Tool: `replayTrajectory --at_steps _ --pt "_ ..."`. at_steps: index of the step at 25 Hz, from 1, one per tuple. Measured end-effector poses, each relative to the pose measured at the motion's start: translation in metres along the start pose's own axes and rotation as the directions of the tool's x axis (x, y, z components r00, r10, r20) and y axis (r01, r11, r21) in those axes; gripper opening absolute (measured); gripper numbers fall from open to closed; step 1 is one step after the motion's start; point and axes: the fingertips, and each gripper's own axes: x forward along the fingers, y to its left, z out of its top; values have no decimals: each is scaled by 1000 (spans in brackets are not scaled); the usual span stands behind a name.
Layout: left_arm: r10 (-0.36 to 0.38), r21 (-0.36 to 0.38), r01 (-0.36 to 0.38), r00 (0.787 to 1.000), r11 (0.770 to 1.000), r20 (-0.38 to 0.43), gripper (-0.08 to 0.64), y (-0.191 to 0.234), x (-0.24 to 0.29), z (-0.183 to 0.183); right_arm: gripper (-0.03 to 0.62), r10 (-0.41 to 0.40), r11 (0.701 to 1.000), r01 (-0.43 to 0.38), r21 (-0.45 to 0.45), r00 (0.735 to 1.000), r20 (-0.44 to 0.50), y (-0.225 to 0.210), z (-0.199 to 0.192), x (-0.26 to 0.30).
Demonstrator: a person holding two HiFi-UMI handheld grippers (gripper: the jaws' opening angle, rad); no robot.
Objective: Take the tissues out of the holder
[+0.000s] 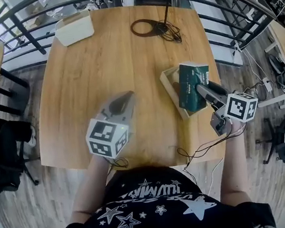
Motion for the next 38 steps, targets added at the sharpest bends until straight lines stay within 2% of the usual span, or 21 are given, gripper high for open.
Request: replayTrajectory --at_steps 5,8,11,14,24,35,38 --pt "17 -8 -17 1000 1000 16 14 1 -36 -4 234 53 998 -54 23 997 49 40 -9 -12" --pt "26 -22 -26 1000 999 16 14 6 -60 -10 234 117 986 -127 110 989 95 66 -18 -10" --pt "29 -4 -29 999 1000 13 14 3 -82 -15 233 225 938 -255 235 963 149 103 -33 -6" --pt "30 0 -30 999 1000 10 14 -3 -103 -21 233 294 893 -338 297 938 182 132 -56 -9" --pt "38 -22 -38 999 999 5 14 -26 -197 -67 233 352 830 -407 381 913 207 209 -141 -38" --pt "-13 -31 13 1000 999 -8 14 -48 -251 -88 233 358 750 -459 477 887 291 271 -180 -79" --pt "-25 -38 25 1000 999 -7 14 -57 -261 -93 233 354 744 -463 482 884 305 278 -188 -91"
